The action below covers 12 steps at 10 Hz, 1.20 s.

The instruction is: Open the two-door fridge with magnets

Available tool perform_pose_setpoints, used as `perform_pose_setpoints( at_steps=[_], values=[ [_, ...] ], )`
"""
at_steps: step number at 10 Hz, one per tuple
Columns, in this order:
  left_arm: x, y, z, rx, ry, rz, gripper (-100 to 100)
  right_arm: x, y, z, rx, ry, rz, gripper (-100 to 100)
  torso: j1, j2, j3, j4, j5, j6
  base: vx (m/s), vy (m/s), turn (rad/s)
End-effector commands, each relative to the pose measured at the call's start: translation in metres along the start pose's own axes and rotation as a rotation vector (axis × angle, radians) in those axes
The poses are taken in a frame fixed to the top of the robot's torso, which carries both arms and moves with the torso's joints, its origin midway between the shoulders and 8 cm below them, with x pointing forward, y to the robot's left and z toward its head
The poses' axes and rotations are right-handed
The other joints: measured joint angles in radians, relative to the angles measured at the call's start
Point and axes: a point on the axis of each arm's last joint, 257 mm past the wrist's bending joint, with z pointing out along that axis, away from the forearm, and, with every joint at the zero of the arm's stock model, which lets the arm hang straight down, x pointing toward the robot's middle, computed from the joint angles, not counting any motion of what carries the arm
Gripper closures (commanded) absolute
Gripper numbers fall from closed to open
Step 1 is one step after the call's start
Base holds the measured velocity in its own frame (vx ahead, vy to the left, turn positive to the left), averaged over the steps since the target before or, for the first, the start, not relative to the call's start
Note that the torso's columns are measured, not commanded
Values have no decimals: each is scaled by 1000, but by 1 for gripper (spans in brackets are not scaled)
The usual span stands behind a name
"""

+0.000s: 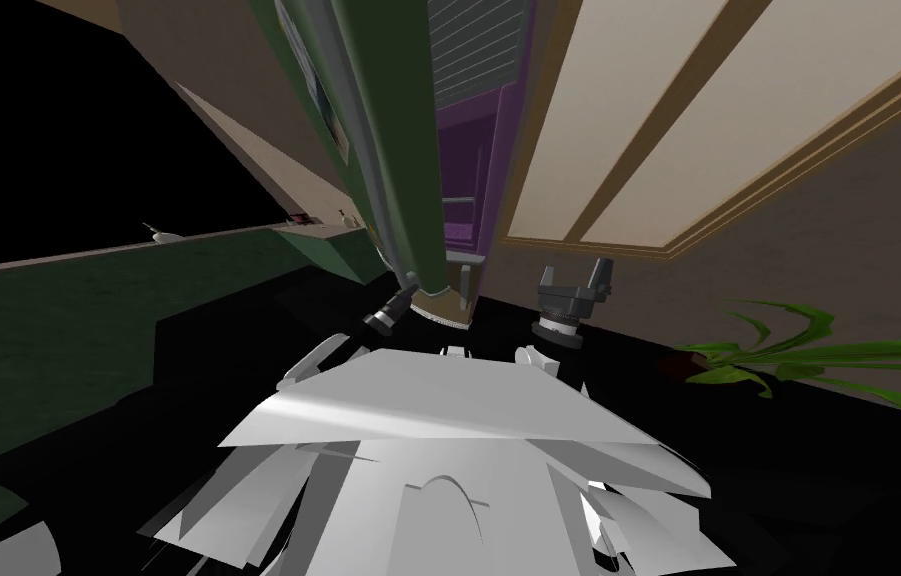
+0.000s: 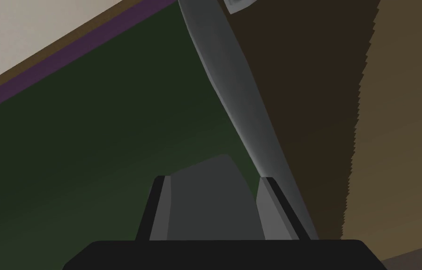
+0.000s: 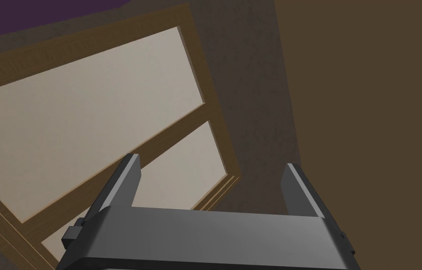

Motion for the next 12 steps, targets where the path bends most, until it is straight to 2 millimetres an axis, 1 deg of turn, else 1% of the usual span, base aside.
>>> perform_pose_setpoints(
  at_steps=[1,2,3,5,6,7,8,9,11,12],
  values=[
    [7,-10,-2,30,34,4,100,0,0,0,0,0,0,0,1,-3,-3,1,0,-2,-82,249,-75],
    [13,-15,-4,44,58,5,100,0,0,0,0,0,0,0,2,-6,-5,1,-1,-1,-92,322,-119],
    [13,-15,-4,44,58,5,100,0,0,0,0,0,0,0,5,-8,-7,1,0,-1,-110,286,-66],
    [25,-23,-8,72,105,3,100,0,0,0,0,0,0,0,4,-8,-8,2,-1,-3,-176,300,-99],
    [25,-23,-8,72,105,3,100,0,0,0,0,0,0,0,2,-5,-5,2,-1,-2,-114,250,-59],
    [32,-27,-10,85,128,2,100,0,0,0,0,0,0,0,-4,-6,-6,2,-2,-2,-73,280,-61],
    [38,-31,-12,98,152,0,100,0,0,0,0,0,0,0,-3,-8,-8,2,-3,-1,-93,346,-150],
    [38,-31,-12,98,152,0,100,0,0,0,0,0,0,0,2,-8,-8,2,-2,0,-97,285,-58],
    [50,-39,-18,123,200,-5,100,0,0,0,0,0,0,0,-4,-8,-8,2,-3,0,-120,290,-99],
    [50,-39,-18,123,200,-5,100,0,0,0,0,0,0,0,-1,-3,-4,2,-2,0,-104,293,-60]
  ],
)
